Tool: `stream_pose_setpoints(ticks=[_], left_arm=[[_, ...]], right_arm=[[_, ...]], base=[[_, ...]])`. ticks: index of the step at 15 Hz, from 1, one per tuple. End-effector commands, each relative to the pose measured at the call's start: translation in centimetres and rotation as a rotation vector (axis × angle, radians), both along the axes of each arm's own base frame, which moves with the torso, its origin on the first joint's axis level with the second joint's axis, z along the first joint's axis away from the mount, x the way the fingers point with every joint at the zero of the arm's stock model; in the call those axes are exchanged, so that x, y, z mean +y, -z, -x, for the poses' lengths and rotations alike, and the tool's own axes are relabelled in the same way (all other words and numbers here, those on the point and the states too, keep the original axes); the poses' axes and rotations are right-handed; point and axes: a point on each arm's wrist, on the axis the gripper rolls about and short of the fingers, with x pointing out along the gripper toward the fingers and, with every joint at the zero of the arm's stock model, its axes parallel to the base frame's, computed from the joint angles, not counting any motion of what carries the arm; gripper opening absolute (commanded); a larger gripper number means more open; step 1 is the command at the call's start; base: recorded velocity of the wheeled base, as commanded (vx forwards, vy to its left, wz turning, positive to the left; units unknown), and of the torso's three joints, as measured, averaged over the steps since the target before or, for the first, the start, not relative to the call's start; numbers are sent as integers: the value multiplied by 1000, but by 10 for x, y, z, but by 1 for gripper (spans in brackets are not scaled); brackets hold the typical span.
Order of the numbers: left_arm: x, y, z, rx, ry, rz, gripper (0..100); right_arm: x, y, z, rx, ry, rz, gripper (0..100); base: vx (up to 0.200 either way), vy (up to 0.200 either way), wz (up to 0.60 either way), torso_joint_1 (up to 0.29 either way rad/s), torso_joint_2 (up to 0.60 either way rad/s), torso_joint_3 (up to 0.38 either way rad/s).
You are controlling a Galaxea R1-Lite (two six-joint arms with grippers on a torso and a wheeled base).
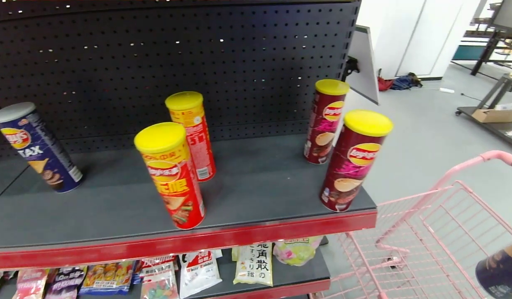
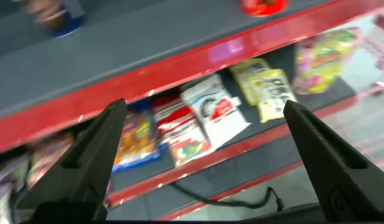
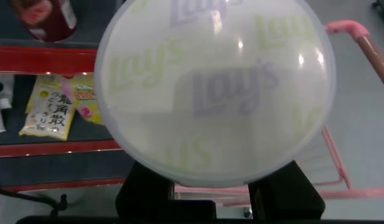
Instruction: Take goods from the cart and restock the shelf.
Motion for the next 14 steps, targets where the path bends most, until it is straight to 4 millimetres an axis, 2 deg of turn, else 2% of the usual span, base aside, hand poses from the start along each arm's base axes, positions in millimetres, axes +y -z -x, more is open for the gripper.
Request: stream_pose_setpoints(ticks=[1,5,6,9,13,14], left_arm=[[0,2,-1,6,-1,-4,100],[2,9,-3,23,-81,-111,100],[3,11,-5,14,-112,-140,100],[2,19,-12,-14,-119,-144,100],[2,18,-13,-26,-120,-141,100],[2,18,-13,-26,-118,-141,100]], right_arm=[[0,1,0,3,-1,2,0],[0,2,3,-10,12,-5,0],[-1,7,10,-34,28,-3,0],[-2,17,19,-51,28,-4,0],[-2,20,20,-45,29,-1,0],[-2,23,20,-39,31,-1,0]], base=[[0,0,600,2,7,-2],[0,0,0,0,0,0],[0,0,0,0,0,0],[0,0,0,0,0,0],[0,0,0,0,0,0],[-200,0,0,7,2,-2]])
